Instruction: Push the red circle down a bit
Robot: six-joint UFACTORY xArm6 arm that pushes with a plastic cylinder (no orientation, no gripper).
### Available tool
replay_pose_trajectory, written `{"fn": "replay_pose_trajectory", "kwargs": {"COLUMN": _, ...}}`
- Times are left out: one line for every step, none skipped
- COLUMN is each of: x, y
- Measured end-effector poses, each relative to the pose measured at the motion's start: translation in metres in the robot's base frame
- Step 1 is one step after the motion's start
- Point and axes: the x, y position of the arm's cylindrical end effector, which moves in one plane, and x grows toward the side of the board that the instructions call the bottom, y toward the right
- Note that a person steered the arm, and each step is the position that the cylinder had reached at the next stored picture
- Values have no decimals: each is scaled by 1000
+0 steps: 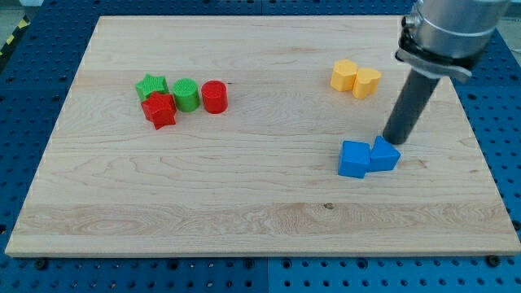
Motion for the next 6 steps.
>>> {"fn": "replay_pose_trajectory", "kwargs": {"x": -36, "y": -22}}
{"fn": "replay_pose_trajectory", "kwargs": {"x": -64, "y": -85}}
{"fn": "replay_pose_trajectory", "kwargs": {"x": -94, "y": -157}}
{"fn": "replay_pose_trajectory", "kwargs": {"x": -104, "y": -225}}
{"fn": "replay_pose_trajectory", "kwargs": {"x": -89, "y": -274}}
{"fn": "replay_pose_trajectory", "kwargs": {"x": -86, "y": -275}}
